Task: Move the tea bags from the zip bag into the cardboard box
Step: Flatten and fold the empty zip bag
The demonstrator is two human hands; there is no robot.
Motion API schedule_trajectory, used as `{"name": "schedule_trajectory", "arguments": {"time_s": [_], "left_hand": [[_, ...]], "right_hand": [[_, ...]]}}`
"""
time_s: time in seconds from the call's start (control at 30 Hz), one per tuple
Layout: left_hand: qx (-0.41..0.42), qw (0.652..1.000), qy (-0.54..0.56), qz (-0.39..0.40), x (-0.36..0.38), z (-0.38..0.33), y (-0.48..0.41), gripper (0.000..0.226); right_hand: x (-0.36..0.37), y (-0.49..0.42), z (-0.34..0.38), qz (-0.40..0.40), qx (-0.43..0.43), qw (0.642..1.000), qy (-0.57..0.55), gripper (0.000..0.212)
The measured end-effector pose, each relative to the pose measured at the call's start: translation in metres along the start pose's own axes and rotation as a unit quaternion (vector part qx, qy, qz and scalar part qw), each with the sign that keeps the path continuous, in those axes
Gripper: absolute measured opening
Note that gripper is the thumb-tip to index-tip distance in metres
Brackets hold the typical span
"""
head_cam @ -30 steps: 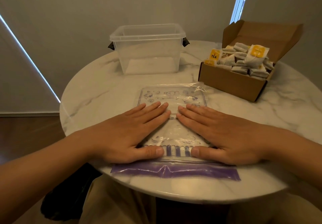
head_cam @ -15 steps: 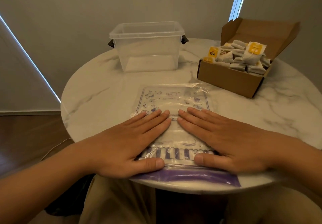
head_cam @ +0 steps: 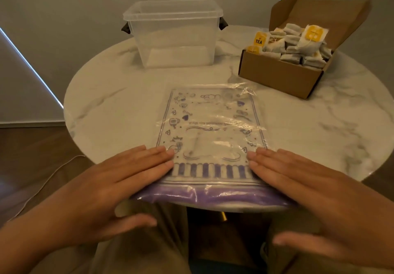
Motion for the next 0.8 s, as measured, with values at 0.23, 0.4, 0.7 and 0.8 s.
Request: {"name": "schedule_trajectory", "arguments": {"time_s": [0.23,0.4,0.7,0.8], "left_hand": [[-0.025,0.995,0.07,-0.071,-0.001,-0.006,0.006,0.051],[-0.067,0.983,0.133,-0.108,-0.005,-0.007,-0.005,0.028],[-0.201,0.93,0.268,-0.151,-0.009,0.001,-0.035,0.026],[-0.222,0.93,0.26,-0.136,-0.008,0.009,-0.041,0.029]], "right_hand": [[-0.009,0.009,-0.003,-0.051,0.012,0.992,-0.117,0.055],[-0.016,0.002,-0.007,-0.081,0.029,0.977,-0.197,0.031],[-0.016,-0.024,-0.027,-0.065,0.093,0.972,-0.204,0.034],[-0.017,-0.031,-0.032,-0.087,0.144,0.962,-0.215,0.026]]}}
Point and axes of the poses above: each hand's wrist, its own y-axis away from the middle knuckle, its own x-axis out of the palm, z = x × y, the point moved 1 cm from there along -y, towards the middle knuckle, and after that the axes turned 14 degrees about -z, right-handed, at the moved point
